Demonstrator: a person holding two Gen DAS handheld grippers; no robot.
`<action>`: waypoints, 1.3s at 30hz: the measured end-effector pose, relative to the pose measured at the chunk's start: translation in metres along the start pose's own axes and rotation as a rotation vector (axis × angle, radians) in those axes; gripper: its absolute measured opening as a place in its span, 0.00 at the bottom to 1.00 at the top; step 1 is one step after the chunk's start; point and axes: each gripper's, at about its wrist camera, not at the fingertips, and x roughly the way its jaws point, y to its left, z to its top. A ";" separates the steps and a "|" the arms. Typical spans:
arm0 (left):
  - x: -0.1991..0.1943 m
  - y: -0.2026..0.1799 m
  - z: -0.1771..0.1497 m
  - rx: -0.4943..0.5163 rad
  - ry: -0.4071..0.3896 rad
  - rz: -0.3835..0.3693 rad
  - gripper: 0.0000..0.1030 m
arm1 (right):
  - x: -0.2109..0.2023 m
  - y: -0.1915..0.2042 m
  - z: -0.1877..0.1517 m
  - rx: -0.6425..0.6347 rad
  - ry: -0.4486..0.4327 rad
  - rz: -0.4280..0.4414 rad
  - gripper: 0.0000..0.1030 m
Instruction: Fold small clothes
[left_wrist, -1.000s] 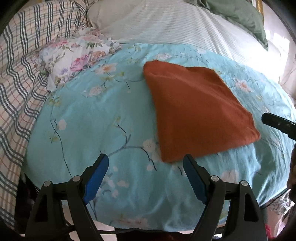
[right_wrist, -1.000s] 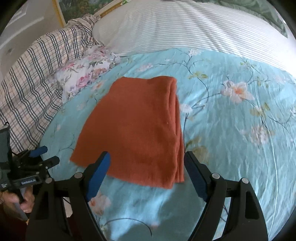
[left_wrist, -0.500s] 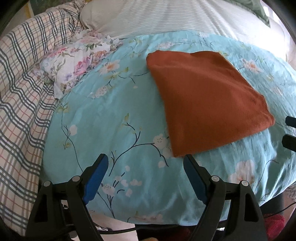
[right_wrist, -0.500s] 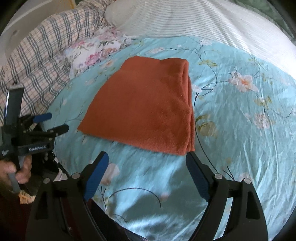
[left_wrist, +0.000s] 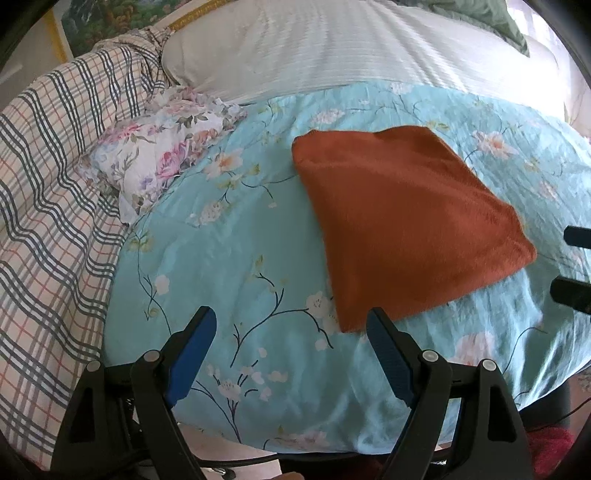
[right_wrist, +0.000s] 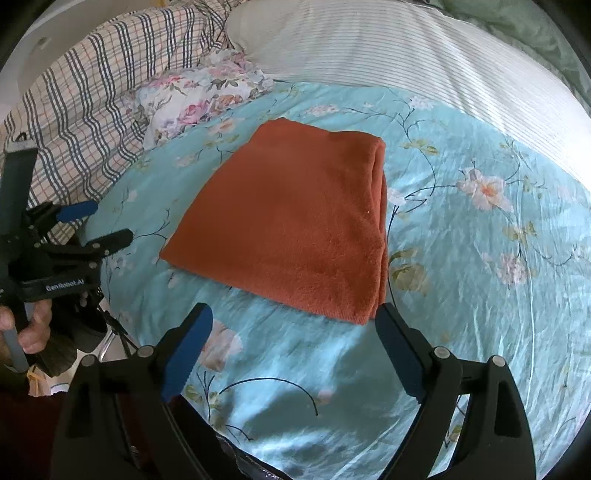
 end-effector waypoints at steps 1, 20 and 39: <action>-0.001 0.001 0.001 -0.006 -0.005 0.002 0.81 | -0.001 0.002 0.001 -0.004 -0.001 -0.002 0.87; 0.025 -0.007 -0.014 -0.052 0.058 -0.007 0.82 | 0.029 0.003 -0.007 0.007 0.055 -0.002 0.93; 0.010 -0.016 -0.005 -0.038 0.016 -0.043 0.82 | 0.019 -0.004 0.002 0.033 0.010 -0.007 0.93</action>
